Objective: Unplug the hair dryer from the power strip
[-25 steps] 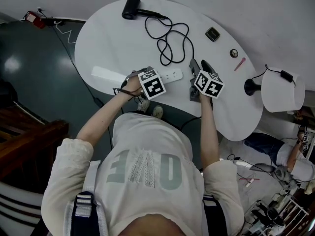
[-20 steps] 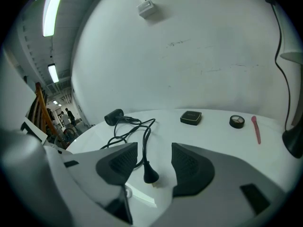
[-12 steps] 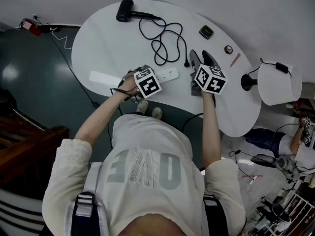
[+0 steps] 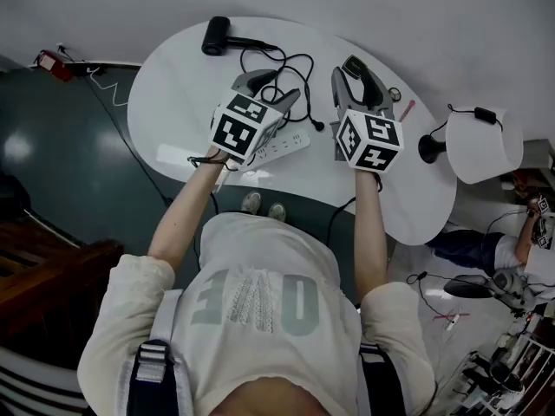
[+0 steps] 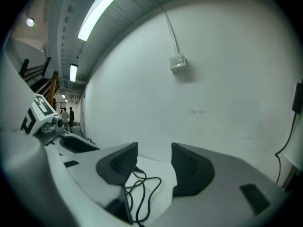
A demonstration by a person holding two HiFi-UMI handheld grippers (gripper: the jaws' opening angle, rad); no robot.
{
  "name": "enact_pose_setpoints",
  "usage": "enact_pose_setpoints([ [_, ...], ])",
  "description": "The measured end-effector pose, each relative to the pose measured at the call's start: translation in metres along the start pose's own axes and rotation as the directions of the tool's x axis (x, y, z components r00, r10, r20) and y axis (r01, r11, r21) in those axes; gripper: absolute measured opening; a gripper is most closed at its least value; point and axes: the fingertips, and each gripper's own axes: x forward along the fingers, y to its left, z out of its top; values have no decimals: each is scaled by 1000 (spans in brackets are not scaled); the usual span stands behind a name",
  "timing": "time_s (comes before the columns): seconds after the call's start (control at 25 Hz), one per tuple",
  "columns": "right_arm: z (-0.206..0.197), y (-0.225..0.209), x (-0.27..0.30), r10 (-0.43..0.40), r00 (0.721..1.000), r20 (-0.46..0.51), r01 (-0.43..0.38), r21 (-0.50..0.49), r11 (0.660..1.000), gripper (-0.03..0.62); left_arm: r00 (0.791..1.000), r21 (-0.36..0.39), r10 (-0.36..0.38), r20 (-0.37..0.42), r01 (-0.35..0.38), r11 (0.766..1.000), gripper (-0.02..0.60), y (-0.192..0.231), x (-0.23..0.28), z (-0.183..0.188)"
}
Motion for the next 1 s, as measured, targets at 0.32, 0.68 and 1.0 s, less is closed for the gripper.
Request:
enact_pose_setpoints([
  [0.32,101,41,-54,13,960,280,-11,-8,1000,164,877,-83,214,431,-197,977,6,1,-102,109],
  [0.68,113,88,-94,68,936,344,-22,-136,990,5,737,-132,329,590,-314,940,6,-8,-157,119],
  [1.0,103,99,-94,83,949,305,-34,-162,986,5,744,-123,331,581,-321,939,6,-8,-162,122],
])
